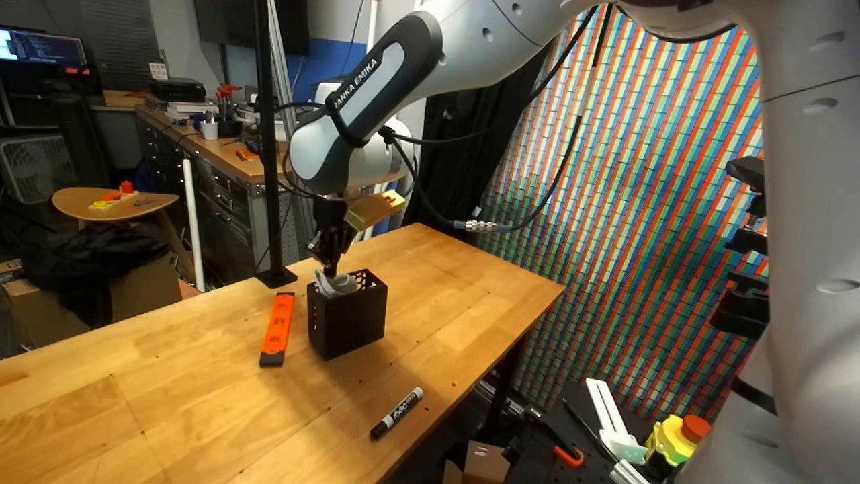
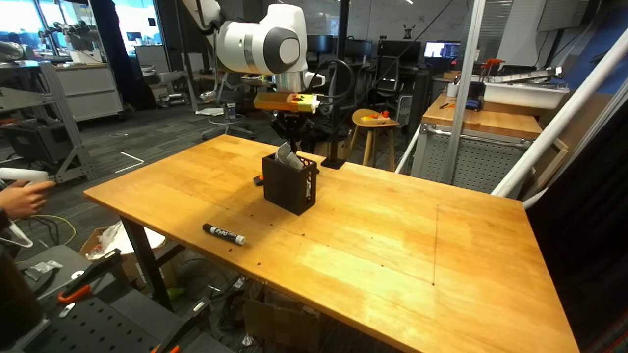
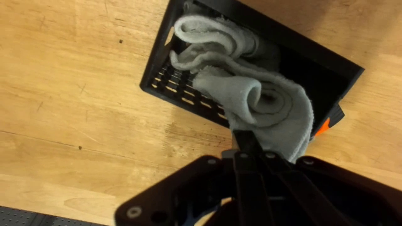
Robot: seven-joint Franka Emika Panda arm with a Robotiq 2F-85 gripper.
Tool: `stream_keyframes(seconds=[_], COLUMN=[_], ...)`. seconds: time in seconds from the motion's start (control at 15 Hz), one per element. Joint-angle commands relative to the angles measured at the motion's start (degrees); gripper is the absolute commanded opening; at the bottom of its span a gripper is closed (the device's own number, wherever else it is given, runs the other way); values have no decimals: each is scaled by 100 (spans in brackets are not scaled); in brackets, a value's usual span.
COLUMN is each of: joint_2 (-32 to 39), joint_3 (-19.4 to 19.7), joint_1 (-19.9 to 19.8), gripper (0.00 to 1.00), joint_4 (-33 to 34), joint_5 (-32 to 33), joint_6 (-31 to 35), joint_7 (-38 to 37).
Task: Put the towel into the box.
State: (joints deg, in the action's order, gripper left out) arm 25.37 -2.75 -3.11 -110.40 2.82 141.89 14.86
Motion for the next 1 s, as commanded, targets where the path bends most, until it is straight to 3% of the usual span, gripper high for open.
stream_keyframes(seconds=[0.0,0.93], joint_2=[-81,-607], joint_3=[0,59], joint_1=[-120,-82], gripper=[1,1], joint_4=[-60,-871], joint_5=[-168,-287], joint_6=[-61,-1], joint_7=[34,-315])
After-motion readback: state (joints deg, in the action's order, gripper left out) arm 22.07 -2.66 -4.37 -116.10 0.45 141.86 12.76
